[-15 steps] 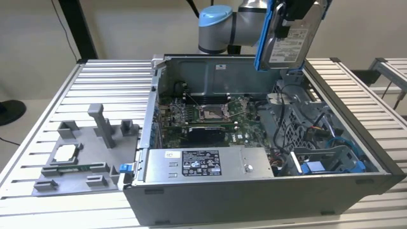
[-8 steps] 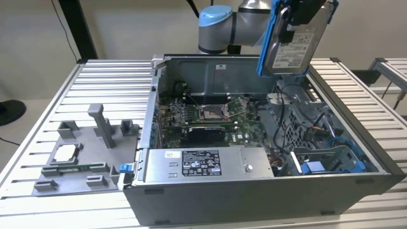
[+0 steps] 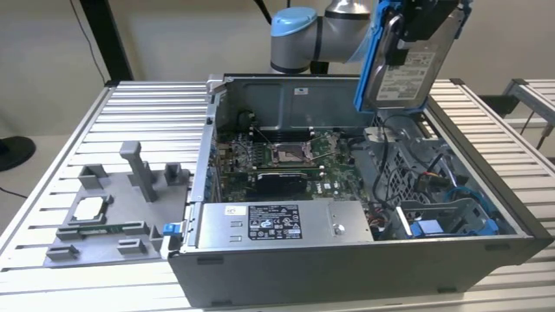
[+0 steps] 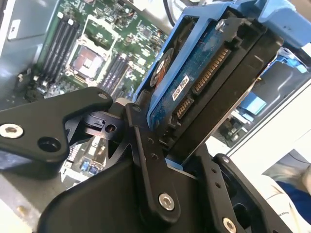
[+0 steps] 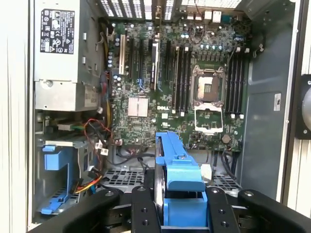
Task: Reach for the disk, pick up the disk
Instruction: 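Pick up the disk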
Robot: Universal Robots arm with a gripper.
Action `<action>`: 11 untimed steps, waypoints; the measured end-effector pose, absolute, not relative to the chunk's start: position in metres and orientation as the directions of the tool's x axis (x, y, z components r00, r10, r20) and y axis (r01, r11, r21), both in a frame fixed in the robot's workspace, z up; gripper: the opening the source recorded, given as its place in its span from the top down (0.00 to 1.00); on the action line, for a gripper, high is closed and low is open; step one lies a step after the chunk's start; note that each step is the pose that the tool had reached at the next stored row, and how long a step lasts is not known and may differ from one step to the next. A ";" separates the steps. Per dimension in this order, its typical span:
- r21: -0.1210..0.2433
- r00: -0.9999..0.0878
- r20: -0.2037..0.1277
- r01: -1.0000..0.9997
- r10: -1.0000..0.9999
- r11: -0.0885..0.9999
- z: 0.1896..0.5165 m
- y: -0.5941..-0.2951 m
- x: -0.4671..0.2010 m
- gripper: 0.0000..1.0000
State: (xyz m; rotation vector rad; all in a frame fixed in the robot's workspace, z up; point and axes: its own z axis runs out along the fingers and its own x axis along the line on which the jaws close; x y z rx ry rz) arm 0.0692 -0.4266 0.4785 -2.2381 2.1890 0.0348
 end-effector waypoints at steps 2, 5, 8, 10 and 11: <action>0.008 0.022 -0.023 -1.000 -0.999 -0.022 0.478 -0.431 0.069 1.00; 0.008 0.022 -0.023 -1.000 -0.999 -0.022 0.478 -0.439 0.069 1.00; 0.008 0.022 -0.023 -1.000 -0.999 -0.022 0.478 -0.448 0.069 1.00; 0.008 0.022 -0.023 -1.000 -0.999 -0.022 0.478 -0.454 0.069 1.00; 0.008 0.022 -0.024 -1.000 -0.999 -0.022 0.478 -0.458 0.069 1.00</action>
